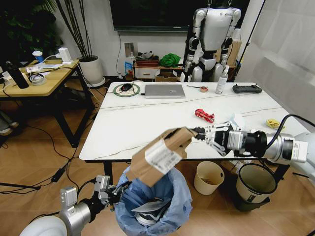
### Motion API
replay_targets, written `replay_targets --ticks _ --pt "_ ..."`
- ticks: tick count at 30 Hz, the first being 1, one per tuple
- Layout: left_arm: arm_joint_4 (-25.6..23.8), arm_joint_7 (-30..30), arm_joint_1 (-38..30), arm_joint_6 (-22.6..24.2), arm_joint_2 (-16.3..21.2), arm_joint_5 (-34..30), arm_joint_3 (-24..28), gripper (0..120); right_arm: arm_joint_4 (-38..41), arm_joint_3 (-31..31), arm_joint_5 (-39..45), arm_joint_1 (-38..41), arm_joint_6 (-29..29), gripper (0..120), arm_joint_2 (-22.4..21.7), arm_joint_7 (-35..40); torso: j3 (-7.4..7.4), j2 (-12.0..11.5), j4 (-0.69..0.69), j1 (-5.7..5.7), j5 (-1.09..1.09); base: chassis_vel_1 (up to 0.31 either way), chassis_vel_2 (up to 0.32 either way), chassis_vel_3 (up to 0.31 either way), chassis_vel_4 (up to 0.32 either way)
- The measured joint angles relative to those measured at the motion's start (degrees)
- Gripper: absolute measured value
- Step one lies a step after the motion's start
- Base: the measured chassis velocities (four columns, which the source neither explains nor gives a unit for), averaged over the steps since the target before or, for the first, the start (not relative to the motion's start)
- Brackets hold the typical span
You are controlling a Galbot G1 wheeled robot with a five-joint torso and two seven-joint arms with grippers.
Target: Pick up the trash bin and place the trash from the table into it.
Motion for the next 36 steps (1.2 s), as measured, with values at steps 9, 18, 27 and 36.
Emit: replay_targets --ticks 9,18,27,36 --pt "-0.43 -0.39 0.11 0.08 0.35 -0.31 -0.41 0 0.17 -0.34 -0.51 -0.62 0.34 1 0.56 0.02 0.00 0.00 0.00 0.00 0.00 0.000 0.000 0.000 0.000" --pt "-0.73 -0.61 0.14 0.15 0.42 -0.41 -0.51 0 0.50 0.84 -0.77 -3.15 0.79 35 0.55 -0.48 0.00 0.00 0.00 0.00 0.00 0.000 0.000 0.000 0.000" --pt "-0.76 -0.68 -0.03 0.18 0.41 -0.40 -0.51 0 0.72 1.96 -0.60 -4.94 0.79 74 0.64 -0.95 0.00 -0.01 -0.01 0.00 0.00 0.000 0.000 0.000 0.000" --pt "-0.74 -0.67 0.14 0.24 -0.09 0.48 -0.44 0 -1.86 -0.14 7.14 -1.96 -4.40 98 3.52 9.46 0.00 -0.01 -0.01 -0.01 -0.01 0.000 0.000 0.000 0.000"
